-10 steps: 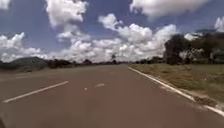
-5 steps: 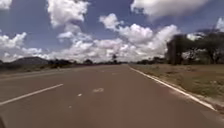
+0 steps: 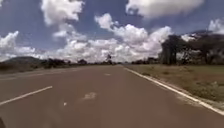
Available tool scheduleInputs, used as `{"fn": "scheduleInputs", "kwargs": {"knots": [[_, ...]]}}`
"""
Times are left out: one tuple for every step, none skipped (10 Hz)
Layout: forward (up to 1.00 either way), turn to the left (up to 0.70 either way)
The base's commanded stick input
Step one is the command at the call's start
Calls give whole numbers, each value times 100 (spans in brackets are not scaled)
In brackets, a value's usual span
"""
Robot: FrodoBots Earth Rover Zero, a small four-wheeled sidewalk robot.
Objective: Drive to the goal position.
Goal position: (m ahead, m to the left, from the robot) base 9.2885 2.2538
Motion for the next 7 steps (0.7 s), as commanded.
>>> {"fn": "scheduleInputs", "kwargs": {"knots": [[100, -10], [100, 0], [100, 0], [100, 0], [100, 0], [100, -10], [100, -26]]}}
